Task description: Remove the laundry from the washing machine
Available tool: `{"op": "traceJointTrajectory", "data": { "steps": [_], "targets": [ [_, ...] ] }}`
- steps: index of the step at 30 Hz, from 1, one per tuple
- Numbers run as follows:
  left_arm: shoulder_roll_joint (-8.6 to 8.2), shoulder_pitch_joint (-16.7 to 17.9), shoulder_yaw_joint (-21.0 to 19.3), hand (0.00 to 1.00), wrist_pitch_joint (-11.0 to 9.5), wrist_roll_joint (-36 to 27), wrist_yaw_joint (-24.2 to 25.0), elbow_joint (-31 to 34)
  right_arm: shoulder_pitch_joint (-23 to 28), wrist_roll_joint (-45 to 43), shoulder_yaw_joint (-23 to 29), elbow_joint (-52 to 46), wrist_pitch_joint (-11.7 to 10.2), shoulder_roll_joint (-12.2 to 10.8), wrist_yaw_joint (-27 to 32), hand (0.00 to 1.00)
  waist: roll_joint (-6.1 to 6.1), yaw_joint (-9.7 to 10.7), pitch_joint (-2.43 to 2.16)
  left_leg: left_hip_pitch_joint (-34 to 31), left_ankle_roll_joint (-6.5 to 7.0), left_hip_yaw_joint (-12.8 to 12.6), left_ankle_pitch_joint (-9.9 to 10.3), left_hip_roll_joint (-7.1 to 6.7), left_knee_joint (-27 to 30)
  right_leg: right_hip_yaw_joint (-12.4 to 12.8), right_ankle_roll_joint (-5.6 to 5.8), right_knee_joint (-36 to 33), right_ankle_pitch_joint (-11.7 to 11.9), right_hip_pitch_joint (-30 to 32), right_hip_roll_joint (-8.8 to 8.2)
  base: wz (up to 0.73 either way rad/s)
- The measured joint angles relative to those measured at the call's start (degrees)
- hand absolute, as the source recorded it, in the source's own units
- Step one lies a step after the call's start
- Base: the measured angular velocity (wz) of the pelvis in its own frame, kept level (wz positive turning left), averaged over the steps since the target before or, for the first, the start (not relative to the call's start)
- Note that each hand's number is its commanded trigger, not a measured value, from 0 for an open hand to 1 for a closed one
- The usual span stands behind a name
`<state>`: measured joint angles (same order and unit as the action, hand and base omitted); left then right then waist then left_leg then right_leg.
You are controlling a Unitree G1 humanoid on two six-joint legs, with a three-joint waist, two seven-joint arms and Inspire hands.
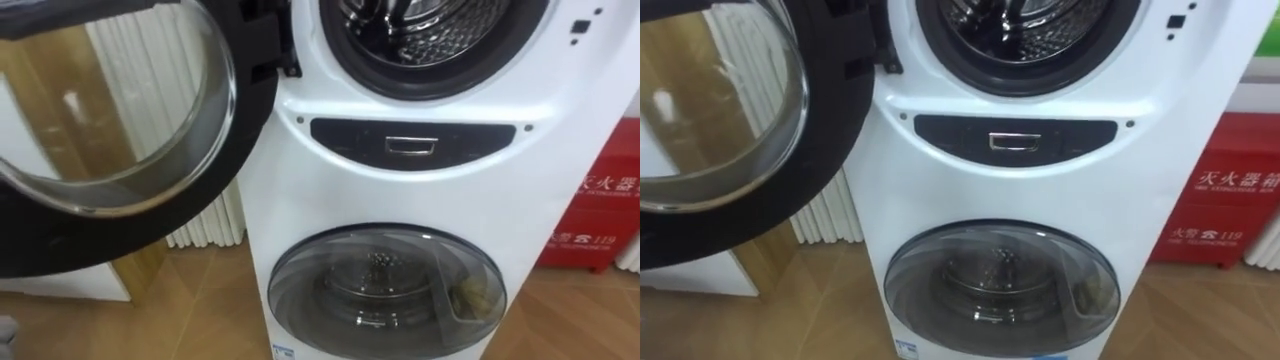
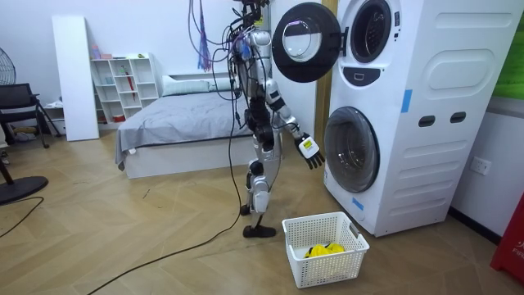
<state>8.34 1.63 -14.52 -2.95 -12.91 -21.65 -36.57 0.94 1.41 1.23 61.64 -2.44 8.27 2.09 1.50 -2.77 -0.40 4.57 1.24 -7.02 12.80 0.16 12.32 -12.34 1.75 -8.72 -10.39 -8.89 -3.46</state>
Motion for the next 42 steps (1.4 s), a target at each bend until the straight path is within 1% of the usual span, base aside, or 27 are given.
{"op": "traceJointTrajectory", "data": {
  "steps": [1, 3, 4, 6, 7, 8, 11, 13, 15, 19, 20, 21, 22, 25, 26, 28, 30, 31, 32, 33, 34, 35, 37, 41, 42],
  "targets": [
    [0.00, 0.01, -0.01, 0.00, 0.00, -0.04, -0.51, 1.88, 0.22, 0.01, 0.02, -0.01, -0.11, -0.05, 0.04, 0.00, 0.07, 0.27, 0.00, 0.02, 0.00, 0.11, 0.00, 0.00, 0.02, -0.07, -0.01, 0.02, 0.00, -0.01, 0.02, 0.09],
    [0.09, 0.29, -0.74, 0.00, 0.04, 0.08, -1.91, 9.55, 1.31, -0.16, 0.24, -0.84, -0.04, -0.10, 0.23, 0.00, 0.34, 0.50, 0.05, 0.01, 0.00, 0.75, -0.02, -0.04, 0.01, -0.23, -0.01, 0.01, 0.01, -0.07, 0.04, 0.09],
    [0.11, 0.31, -1.23, 0.00, 0.04, 0.09, -2.28, 11.71, 1.77, -0.35, 0.33, -1.70, -0.04, -0.10, 0.27, 0.00, 0.38, 0.61, 0.08, 0.00, 0.00, 0.93, -0.02, -0.05, 0.02, -0.28, -0.01, 0.01, 0.00, -0.06, 0.06, 0.04],
    [0.95, 0.03, -1.59, 0.00, -0.19, 0.04, -4.47, 19.92, 2.22, -0.74, 1.09, -2.95, -0.07, -0.07, 0.30, 0.00, 0.56, 0.80, 0.16, 0.04, 0.00, 1.30, -0.02, -0.07, 0.02, -0.45, -0.01, 0.04, 0.00, -0.09, 0.10, 0.00],
    [1.21, -0.18, -1.59, 0.00, -0.38, 0.02, -4.60, 21.44, 2.24, -0.77, 1.25, -3.16, -0.07, -0.08, 0.29, 0.00, 0.65, 0.78, 0.19, 0.08, 0.00, 1.37, -0.02, -0.09, 0.01, -0.45, -0.01, 0.04, 0.00, -0.10, 0.09, 0.00],
    [1.27, -0.38, -2.11, 0.00, 0.06, -0.72, -5.35, 22.29, 2.31, -0.77, 1.16, -3.55, -0.14, -0.09, 0.20, 0.00, 0.79, 0.78, 0.28, 0.15, 0.00, 1.46, -0.02, -0.12, -0.02, -0.37, -0.01, 0.06, 0.00, -0.09, 0.07, 0.00],
    [1.21, -0.27, -2.12, 0.00, 0.60, -1.06, -6.20, 25.01, 3.14, -0.36, 1.16, -3.60, -0.32, -0.48, -0.35, 0.00, 0.45, 0.50, 0.49, 0.01, 0.00, 1.65, -0.03, -0.04, -0.07, -0.15, -0.01, 0.10, 0.00, 0.02, 0.16, 0.04],
    [1.21, -0.27, -2.13, 0.00, 0.76, -1.02, -7.34, 25.56, 3.28, -0.47, 1.18, -3.61, -0.32, -0.77, -0.35, 0.00, 0.44, 0.54, 0.47, -0.16, 0.00, 1.76, -0.03, -0.05, -0.06, 0.19, 0.00, 0.07, 0.00, 0.48, 0.17, 0.02],
    [1.21, -0.27, -2.09, 0.00, 2.13, -0.48, -8.87, 27.18, 3.60, -1.11, 1.16, -3.62, -0.32, -1.09, -0.63, 0.00, 0.34, 0.60, 0.42, -0.93, 0.00, 2.16, -0.03, -0.11, -0.04, 0.15, -0.01, 0.07, 0.00, 0.81, 0.18, 0.07],
    [1.19, -0.26, -1.34, 0.00, 2.97, 1.42, -10.33, 27.85, 4.76, -1.47, 1.17, -3.44, -0.33, -1.09, -1.34, 0.00, 0.46, 0.69, 0.50, -0.88, -0.01, 2.63, -0.03, -0.12, -0.01, -0.17, -0.01, 0.15, 0.00, 0.78, 0.17, 0.09],
    [1.19, -0.25, -1.23, 0.00, 3.45, 1.42, -10.79, 28.46, 4.79, -1.62, 1.18, -3.05, -0.36, -1.15, -1.54, 0.00, 0.63, 0.60, 0.60, -1.01, -0.01, 2.68, -0.03, -0.09, 0.01, -0.14, -0.01, 0.14, 0.00, 0.88, 0.21, 0.00],
    [1.20, -0.24, -1.21, 0.00, 4.20, 1.42, -11.36, 29.18, 4.83, -1.65, 1.17, -3.04, -0.39, -1.16, -1.68, 0.00, 0.46, 0.48, 0.50, -1.14, -0.01, 2.69, -0.03, -0.09, 0.00, 0.10, -0.01, 0.13, 0.00, 0.98, 0.23, 0.00],
    [1.19, -0.23, -1.21, 0.00, 4.58, 1.42, -11.59, 29.60, 4.82, -1.64, 1.18, -3.04, -0.43, -1.16, -1.75, 0.00, 0.46, 0.44, 0.50, -1.23, -0.01, 2.70, -0.03, -0.09, 0.01, 0.16, -0.01, 0.13, 0.00, 0.95, 0.23, 0.00],
    [1.20, -0.16, -0.98, 0.00, 5.96, 2.05, -12.04, 31.72, 4.74, -1.61, 1.25, -2.91, -0.80, -1.19, -1.96, 0.00, 0.41, 0.52, 0.65, -2.11, -0.01, 3.67, -0.03, -0.23, 0.53, 0.06, -0.01, 0.14, 0.01, 0.99, 0.21, 0.17],
    [1.20, -0.05, -0.96, 0.00, 7.21, 2.60, -12.18, 33.47, 4.40, -1.73, 1.60, -1.62, -1.57, -1.43, -1.84, 0.00, 0.23, 0.58, 0.73, -2.56, -0.01, 4.30, -0.03, -0.33, 0.69, -0.08, -0.01, 0.19, 0.01, 1.09, 0.20, 0.27],
    [1.20, 0.78, -0.91, 0.00, 8.79, 4.72, -12.63, 36.77, 4.28, -1.55, 2.28, -0.62, -1.86, -1.86, -1.47, 0.00, -0.22, 0.38, 0.75, -3.52, -0.01, 4.87, -0.03, -0.41, 1.25, 0.14, -0.01, 0.19, 0.01, 1.66, 0.21, 0.19],
    [1.30, 1.11, -0.71, 0.00, 11.00, 7.94, -12.67, 40.51, 4.45, -1.30, 2.30, 1.32, -1.97, -1.81, -1.36, 0.00, -0.40, -1.25, 0.82, -4.26, -0.01, 5.27, -0.03, -0.46, 1.55, 0.34, -0.19, 0.22, 0.14, 2.02, 0.23, 0.09],
    [1.47, 1.12, -0.60, 0.00, 11.50, 8.49, -12.67, 41.04, 4.60, -1.31, 2.36, 1.35, -1.94, -1.79, -1.32, 0.00, -0.30, -1.36, 0.89, -4.31, 0.00, 5.53, -0.03, -0.51, 1.54, 0.53, -0.21, 0.22, 0.16, 2.01, 0.20, 0.16],
    [1.92, 1.12, -0.07, 0.00, 11.66, 8.64, -12.67, 41.17, 4.65, -1.27, 2.38, 1.42, -1.94, -1.80, -1.18, 0.00, -0.11, -1.55, 1.05, -4.33, 0.01, 5.81, -0.04, -0.63, 1.55, 1.12, -0.21, 0.26, 0.16, 2.10, 0.15, 0.15],
    [1.96, 1.12, 0.36, 0.00, 11.66, 8.64, -12.87, 41.19, 4.55, -1.22, 2.36, 1.44, -2.02, -1.93, -0.96, 0.00, -0.01, -1.69, 1.11, -4.33, 0.02, 5.86, -0.05, -0.77, 1.54, 1.29, -0.21, 0.57, 0.16, 2.06, 0.06, 0.10],
    [1.96, 1.12, 0.57, 0.00, 11.66, 8.64, -13.16, 41.20, 4.44, -1.14, 2.28, 1.69, -2.28, -1.97, -0.94, 0.00, 0.01, -1.74, 1.12, -4.35, 0.02, 5.86, -0.05, -0.82, 1.55, 1.28, -0.21, 0.82, 0.16, 1.96, 0.01, 0.00],
    [1.96, 1.12, 0.96, 0.00, 11.66, 8.64, -13.82, 41.24, 3.73, -0.96, 2.23, 3.16, -3.03, -1.96, -0.94, 0.00, 0.07, -1.88, 1.16, -4.47, 0.02, 5.96, -0.05, -0.90, 1.55, 1.23, -0.21, 1.03, 0.16, 1.96, -0.04, 0.05],
    [1.96, 1.12, 1.30, 0.00, 11.68, 8.64, -13.92, 41.83, 2.91, -0.84, 2.14, 5.18, -3.26, -1.97, -1.02, 0.00, 0.07, -1.88, 1.16, -4.92, 0.02, 6.32, -0.05, -0.94, 1.66, 1.27, -0.21, 1.03, 0.16, 2.09, 0.02, 0.13],
    [1.96, 1.14, 3.67, 0.00, 11.75, 9.23, -14.48, 42.84, 2.58, -1.19, 2.15, 6.02, -3.30, -1.89, -1.50, 0.00, -0.07, -0.78, 1.21, -6.07, 0.03, 8.03, -0.05, -0.92, 2.49, 1.88, -0.21, 0.96, 0.16, 2.07, 0.05, 0.28],
    [1.95, 1.30, 4.31, 0.00, 11.75, 9.19, -14.58, 43.35, 1.96, -0.66, 1.78, 6.37, -3.42, -1.88, -1.56, 0.00, -0.19, -0.80, 1.27, -6.35, 0.11, 8.13, -0.10, -0.95, 2.54, 2.66, -0.21, 0.97, 0.16, 2.23, 0.03, 0.20]
  ]
}}
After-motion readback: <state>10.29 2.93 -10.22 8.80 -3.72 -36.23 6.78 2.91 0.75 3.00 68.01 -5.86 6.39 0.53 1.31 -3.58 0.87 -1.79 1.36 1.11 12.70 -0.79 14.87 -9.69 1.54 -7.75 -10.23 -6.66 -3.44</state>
